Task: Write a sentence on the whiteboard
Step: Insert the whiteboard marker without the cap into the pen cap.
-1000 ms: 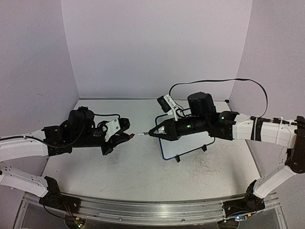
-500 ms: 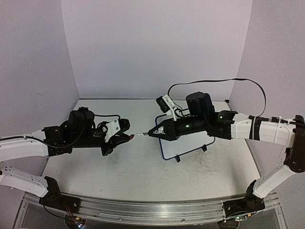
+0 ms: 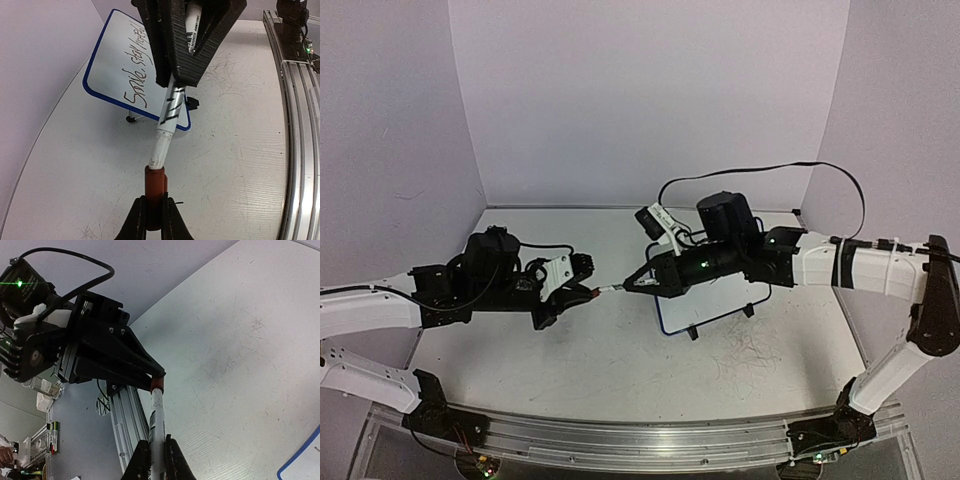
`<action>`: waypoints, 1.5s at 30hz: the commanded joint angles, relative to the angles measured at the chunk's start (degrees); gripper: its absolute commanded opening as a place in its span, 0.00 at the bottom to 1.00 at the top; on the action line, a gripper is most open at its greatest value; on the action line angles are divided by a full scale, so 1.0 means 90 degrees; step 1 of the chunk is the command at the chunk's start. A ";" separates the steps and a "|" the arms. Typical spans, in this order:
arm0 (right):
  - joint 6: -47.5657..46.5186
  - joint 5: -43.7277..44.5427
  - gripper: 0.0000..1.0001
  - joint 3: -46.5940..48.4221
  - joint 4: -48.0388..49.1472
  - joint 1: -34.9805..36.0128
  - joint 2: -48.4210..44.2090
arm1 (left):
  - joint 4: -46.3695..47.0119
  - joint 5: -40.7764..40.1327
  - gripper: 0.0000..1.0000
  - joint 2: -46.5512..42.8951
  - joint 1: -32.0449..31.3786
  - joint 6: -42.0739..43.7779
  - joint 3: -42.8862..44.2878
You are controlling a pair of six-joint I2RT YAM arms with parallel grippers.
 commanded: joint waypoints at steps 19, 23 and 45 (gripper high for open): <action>-0.1134 -0.2059 0.00 0.2224 -0.2434 0.0042 0.1984 | 0.0425 -0.0406 0.00 -0.0050 -0.0360 0.0110 0.0410; -0.0478 -0.1976 0.00 0.1837 -0.1609 0.0045 0.1830 | 0.0662 -0.0685 0.00 -0.0091 -0.0372 -0.0054 0.0371; 0.2142 -0.0845 0.00 0.0340 0.0715 0.0171 0.0993 | 0.0896 -0.1563 0.04 0.0168 -0.0809 -0.0056 0.0327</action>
